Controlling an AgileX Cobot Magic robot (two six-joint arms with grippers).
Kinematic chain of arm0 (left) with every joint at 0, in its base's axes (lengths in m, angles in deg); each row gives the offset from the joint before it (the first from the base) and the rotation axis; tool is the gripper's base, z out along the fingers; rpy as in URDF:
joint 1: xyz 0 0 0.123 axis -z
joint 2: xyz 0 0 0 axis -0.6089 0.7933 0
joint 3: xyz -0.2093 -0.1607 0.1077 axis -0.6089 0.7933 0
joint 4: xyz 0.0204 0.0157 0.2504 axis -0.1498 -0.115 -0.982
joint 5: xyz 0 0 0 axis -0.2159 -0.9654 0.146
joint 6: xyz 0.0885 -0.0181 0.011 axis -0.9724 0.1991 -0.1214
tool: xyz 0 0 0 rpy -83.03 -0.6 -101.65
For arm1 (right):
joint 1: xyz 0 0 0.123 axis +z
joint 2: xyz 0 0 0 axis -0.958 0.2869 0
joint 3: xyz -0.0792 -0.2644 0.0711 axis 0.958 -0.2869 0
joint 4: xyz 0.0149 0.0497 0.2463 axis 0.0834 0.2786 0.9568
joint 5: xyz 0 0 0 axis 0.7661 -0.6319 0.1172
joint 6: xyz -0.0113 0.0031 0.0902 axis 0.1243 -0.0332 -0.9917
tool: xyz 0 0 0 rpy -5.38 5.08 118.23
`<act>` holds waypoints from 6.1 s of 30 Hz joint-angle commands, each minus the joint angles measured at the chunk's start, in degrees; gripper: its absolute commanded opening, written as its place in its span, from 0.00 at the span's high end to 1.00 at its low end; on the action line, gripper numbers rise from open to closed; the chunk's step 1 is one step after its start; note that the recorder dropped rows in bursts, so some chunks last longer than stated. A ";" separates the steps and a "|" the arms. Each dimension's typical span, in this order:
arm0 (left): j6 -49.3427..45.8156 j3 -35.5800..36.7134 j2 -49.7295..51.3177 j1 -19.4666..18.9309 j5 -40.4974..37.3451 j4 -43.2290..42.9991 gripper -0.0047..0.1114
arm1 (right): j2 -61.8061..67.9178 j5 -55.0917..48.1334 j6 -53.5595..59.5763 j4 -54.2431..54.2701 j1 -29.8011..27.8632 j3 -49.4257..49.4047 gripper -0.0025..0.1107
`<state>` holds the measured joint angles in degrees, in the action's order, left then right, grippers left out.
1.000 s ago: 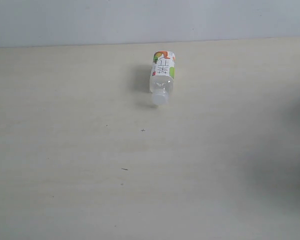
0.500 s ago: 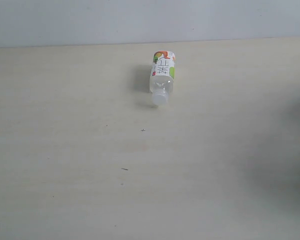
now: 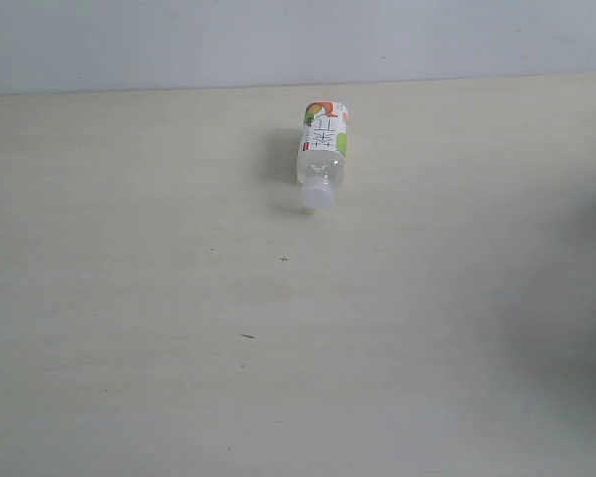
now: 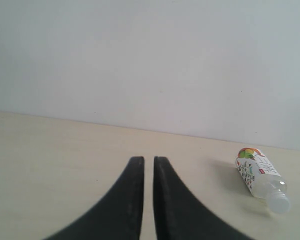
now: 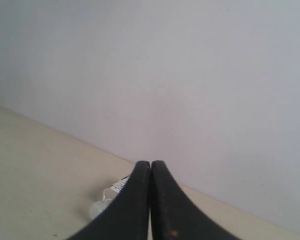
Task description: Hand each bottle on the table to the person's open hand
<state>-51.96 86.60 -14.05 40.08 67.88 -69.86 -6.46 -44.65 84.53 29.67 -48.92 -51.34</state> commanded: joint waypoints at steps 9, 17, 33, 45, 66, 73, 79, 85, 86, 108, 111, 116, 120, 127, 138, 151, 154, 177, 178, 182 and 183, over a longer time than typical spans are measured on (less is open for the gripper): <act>0.04 -0.06 -0.36 0.41 0.08 -0.03 0.88 | -0.20 -2.72 -7.83 -0.26 0.20 -0.30 0.98; 0.04 -0.06 -0.36 0.41 0.08 -0.03 0.88 | -0.20 -2.72 -7.83 -0.26 0.20 -0.30 0.98; 0.04 -0.06 -0.36 0.41 0.08 -0.03 0.88 | -0.20 -2.96 -7.82 -0.49 0.20 -0.30 0.98; 0.04 -0.06 -0.36 0.41 0.08 -0.03 0.88 | -0.20 -2.96 -7.82 -0.49 0.20 -0.30 0.98; 0.04 -0.06 -0.36 0.41 0.08 -0.03 0.88 | -0.20 -1.33 -7.94 -0.26 0.20 -0.30 0.98; 0.04 -0.06 -0.36 0.41 0.08 -0.03 0.88 | -0.20 -0.57 -7.94 -0.25 0.74 -0.30 0.98; 0.04 -0.06 -0.36 0.41 0.08 -0.03 0.88 | 4.24 3.22 -7.83 0.04 1.63 -0.15 0.98; 0.04 -0.06 -0.36 0.41 0.08 -0.03 0.88 | 26.51 2.47 -4.42 7.81 3.23 7.42 0.98; 0.04 -0.06 -0.36 0.41 0.08 -0.03 0.88 | 30.42 2.05 -4.12 7.81 4.03 9.27 0.98; 0.04 -0.06 -0.36 0.41 0.08 -0.03 0.88 | 103.02 -9.73 -10.74 8.69 5.26 58.88 0.58; 0.04 -0.06 -0.36 0.41 0.08 -0.03 0.88 | 105.10 -3.79 -10.89 8.69 5.26 59.21 0.42; 0.04 -0.06 -0.36 0.41 0.08 -0.03 0.88 | 107.72 2.60 -17.23 8.01 5.26 59.61 0.28; 0.04 -0.06 -0.36 0.41 0.08 -0.03 0.88 | 110.77 3.72 -19.80 6.25 5.14 63.22 0.26; 0.04 -0.06 -0.36 0.41 0.08 -0.03 0.88 | 117.38 -2.80 -37.38 -11.12 5.14 71.73 0.22; 0.04 -0.06 -0.36 0.41 0.08 -0.03 0.88 | 124.91 -5.52 -41.79 -17.30 5.14 76.45 0.05; 0.04 -0.06 -0.36 0.41 0.08 -0.03 0.88 | 126.04 -1.60 -42.95 -20.09 5.14 76.45 0.05; 0.04 -0.06 -0.36 0.41 0.08 -0.03 0.88 | 126.76 -0.39 -45.59 -22.53 4.91 76.45 0.05; 0.04 -0.06 -0.36 0.41 0.08 -0.03 0.88 | 133.67 1.30 -54.43 -29.42 4.12 76.45 0.05; 0.04 -0.06 -0.36 0.41 0.08 -0.03 0.88 | 133.67 0.71 -54.32 -29.42 4.12 76.45 0.06; 0.04 -0.06 -0.36 0.41 0.08 -0.03 0.88 | 133.67 -0.31 -54.21 -29.42 4.12 76.45 0.25; 0.04 -0.06 -0.36 0.41 0.08 -0.03 0.88 | 133.67 -0.10 -54.21 -29.42 4.12 76.45 0.35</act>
<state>-51.96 86.60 -14.05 40.08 67.88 -69.86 127.46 -44.85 30.29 0.92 -44.61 24.56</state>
